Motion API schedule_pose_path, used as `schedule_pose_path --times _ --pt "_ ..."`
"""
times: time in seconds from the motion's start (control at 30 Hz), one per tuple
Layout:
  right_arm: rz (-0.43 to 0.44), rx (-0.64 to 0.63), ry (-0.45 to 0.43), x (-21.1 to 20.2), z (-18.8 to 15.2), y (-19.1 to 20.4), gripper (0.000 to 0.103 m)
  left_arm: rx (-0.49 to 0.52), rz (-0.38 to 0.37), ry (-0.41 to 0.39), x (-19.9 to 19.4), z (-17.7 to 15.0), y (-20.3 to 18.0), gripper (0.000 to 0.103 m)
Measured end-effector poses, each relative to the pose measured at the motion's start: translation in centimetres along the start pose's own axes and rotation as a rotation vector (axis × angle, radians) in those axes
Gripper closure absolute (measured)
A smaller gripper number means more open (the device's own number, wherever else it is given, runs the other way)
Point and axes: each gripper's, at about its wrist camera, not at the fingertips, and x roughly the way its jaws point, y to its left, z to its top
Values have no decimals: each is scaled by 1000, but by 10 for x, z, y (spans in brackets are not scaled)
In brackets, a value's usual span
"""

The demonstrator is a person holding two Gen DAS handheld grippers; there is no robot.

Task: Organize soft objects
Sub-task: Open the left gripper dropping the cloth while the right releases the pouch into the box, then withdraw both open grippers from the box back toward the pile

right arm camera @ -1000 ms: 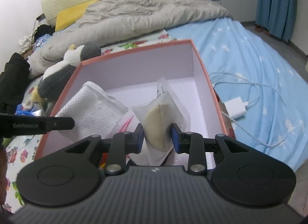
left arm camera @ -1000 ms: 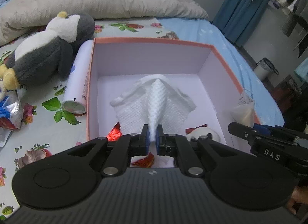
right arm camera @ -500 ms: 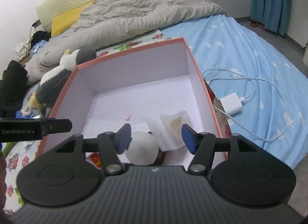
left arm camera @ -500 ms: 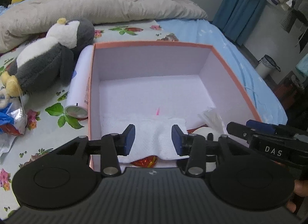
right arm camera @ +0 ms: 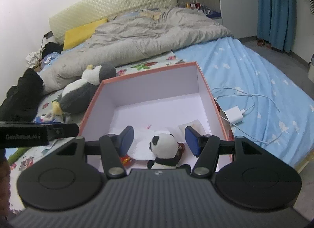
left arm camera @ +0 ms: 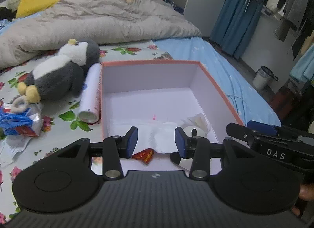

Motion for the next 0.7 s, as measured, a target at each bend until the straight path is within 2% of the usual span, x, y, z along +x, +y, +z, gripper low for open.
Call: schedule_pose_path --times 0.33,0.53,0.7 --pt "30 -23 -64 -53 -17 26 42 -11 -2 -82 -69 -26 4 55" --pt "41 -41 -75 -77 -36 42 42 -12 -9 -120 -109 -51 6 55" --pt "58 -58 -69 -90 -53 54 42 -56 0 -160 -138 -71 17 55"
